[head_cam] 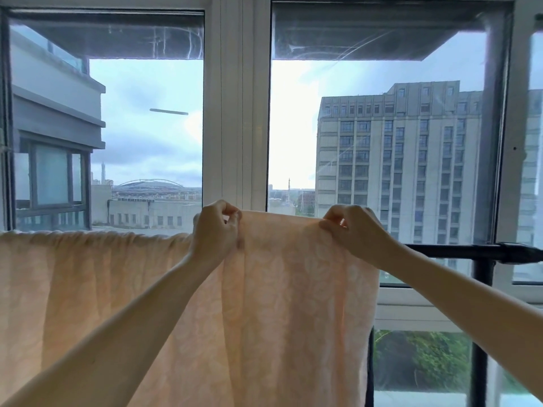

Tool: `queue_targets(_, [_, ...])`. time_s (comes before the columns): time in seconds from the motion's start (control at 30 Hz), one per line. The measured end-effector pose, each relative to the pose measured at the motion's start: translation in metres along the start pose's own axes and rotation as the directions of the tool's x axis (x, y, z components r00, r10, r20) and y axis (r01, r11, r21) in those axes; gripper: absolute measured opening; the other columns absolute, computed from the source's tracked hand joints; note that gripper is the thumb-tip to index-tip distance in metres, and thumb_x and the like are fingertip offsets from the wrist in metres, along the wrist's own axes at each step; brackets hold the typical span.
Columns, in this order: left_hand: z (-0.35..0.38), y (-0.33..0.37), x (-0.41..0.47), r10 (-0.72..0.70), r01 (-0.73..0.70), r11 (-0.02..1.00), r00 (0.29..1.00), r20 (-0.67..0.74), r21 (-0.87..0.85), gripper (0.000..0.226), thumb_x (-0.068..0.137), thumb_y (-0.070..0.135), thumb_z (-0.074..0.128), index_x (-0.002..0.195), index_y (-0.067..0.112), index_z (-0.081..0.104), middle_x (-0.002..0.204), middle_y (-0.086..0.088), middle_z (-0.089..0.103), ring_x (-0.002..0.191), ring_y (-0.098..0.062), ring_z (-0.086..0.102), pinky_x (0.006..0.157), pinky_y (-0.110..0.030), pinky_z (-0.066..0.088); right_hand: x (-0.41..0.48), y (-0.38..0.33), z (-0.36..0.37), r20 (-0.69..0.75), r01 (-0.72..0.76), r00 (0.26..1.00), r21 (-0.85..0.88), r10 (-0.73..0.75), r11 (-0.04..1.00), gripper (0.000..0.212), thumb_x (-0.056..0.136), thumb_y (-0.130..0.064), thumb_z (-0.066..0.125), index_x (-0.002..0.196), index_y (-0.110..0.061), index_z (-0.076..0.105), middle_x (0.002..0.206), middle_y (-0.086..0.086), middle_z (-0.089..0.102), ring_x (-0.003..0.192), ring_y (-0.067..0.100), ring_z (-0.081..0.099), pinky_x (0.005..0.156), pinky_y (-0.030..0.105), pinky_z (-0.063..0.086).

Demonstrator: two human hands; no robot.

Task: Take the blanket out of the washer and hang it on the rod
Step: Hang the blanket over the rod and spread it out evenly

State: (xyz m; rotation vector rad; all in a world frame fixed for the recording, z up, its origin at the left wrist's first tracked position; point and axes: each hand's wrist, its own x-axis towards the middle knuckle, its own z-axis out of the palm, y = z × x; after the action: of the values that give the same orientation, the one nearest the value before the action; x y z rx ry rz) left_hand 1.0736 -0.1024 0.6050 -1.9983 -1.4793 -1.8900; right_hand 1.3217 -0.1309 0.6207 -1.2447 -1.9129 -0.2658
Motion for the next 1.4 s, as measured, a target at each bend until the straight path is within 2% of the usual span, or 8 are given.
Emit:
queue_targets(0.27, [-0.001,0.005,-0.004,0.148,-0.17,0.98,0.971,0.191,0.107,0.017,0.089,0.0,0.059,0.098,0.012,0.067,0.096,0.004,0.067,0.069,0.001,0.056,0.06,0.002,0.038,-0.01,0.001,-0.002,0.099,-0.049,0.994,0.021,0.046,0.999,0.015,0.087,-0.012,0.061,0.09,-0.027,0.058,0.088,-0.016,0.06,0.081,0.0,0.058,0.072,0.018,0.05])
queue_targets(0.43, [0.008,0.026,-0.014,0.176,-0.19,0.982,0.912,0.371,0.001,0.023,0.093,0.005,0.054,0.086,0.019,0.071,0.086,0.009,0.067,0.052,0.006,0.054,0.052,-0.007,0.044,-0.009,0.0,-0.003,0.129,-0.016,0.992,0.034,0.012,0.999,0.009,0.087,-0.022,0.066,0.088,-0.029,0.06,0.087,-0.017,0.062,0.082,-0.002,0.059,0.075,0.018,0.052])
queue_targets(0.6, [0.026,0.039,-0.022,0.17,-0.193,0.981,0.872,0.458,0.003,0.024,0.083,0.053,0.063,0.093,0.032,0.069,0.087,0.016,0.068,0.081,0.0,0.063,0.074,-0.027,0.056,-0.005,0.003,0.002,0.139,-0.011,0.99,0.018,0.009,1.0,0.012,0.085,-0.038,0.067,0.087,-0.027,0.063,0.085,-0.015,0.064,0.08,0.002,0.061,0.077,0.029,0.056])
queue_targets(0.8, [0.034,0.037,-0.021,0.159,-0.164,0.986,0.94,0.301,-0.008,0.01,0.085,0.034,0.071,0.086,0.025,0.074,0.082,0.014,0.069,0.082,-0.004,0.064,0.086,-0.035,0.053,-0.011,0.004,0.004,0.062,-0.025,0.998,-0.031,0.027,0.999,0.014,0.096,-0.029,0.052,0.101,-0.02,0.062,0.09,-0.008,0.063,0.07,-0.003,0.058,0.067,0.024,0.055])
queue_targets(0.93, [0.027,0.035,-0.019,0.119,-0.104,0.991,0.974,0.191,-0.089,0.007,0.091,0.023,0.064,0.088,0.018,0.069,0.08,0.011,0.064,0.069,-0.002,0.059,0.062,-0.013,0.046,-0.014,0.004,0.006,0.091,-0.007,0.996,-0.071,0.014,0.997,0.018,0.098,-0.028,0.048,0.103,-0.017,0.061,0.088,-0.008,0.062,0.048,-0.007,0.054,0.048,0.011,0.039])
queue_targets(1.03, [0.019,0.024,-0.014,0.087,-0.078,0.994,0.988,0.129,-0.08,0.007,0.093,0.019,0.061,0.087,0.018,0.064,0.078,0.014,0.06,0.067,0.002,0.054,0.057,-0.002,0.039,-0.015,0.001,0.006,0.124,0.018,0.992,-0.116,-0.004,0.993,0.023,0.096,-0.036,0.051,0.1,-0.016,0.063,0.084,-0.008,0.064,0.059,-0.003,0.057,0.056,0.015,0.047])
queue_targets(1.27, [-0.005,-0.004,0.001,0.046,-0.048,0.999,0.993,0.108,0.023,0.007,0.09,0.018,0.065,0.083,0.017,0.067,0.081,0.008,0.064,0.079,-0.008,0.057,0.081,-0.023,0.041,-0.006,-0.008,0.006,0.078,0.057,0.996,-0.209,-0.042,0.976,0.014,0.093,-0.028,0.057,0.092,-0.017,0.064,0.086,-0.004,0.069,0.065,0.007,0.063,0.062,0.023,0.055])
queue_targets(1.4, [-0.007,-0.006,0.003,0.072,-0.075,0.997,0.988,0.133,0.015,0.006,0.09,0.018,0.065,0.089,0.015,0.069,0.081,0.009,0.063,0.074,0.005,0.053,0.076,-0.016,0.041,-0.003,-0.034,0.025,0.188,0.143,0.974,-0.067,-0.129,0.987,0.024,0.089,-0.036,0.063,0.103,-0.017,0.064,0.094,-0.008,0.068,0.073,0.009,0.067,0.068,0.026,0.058])
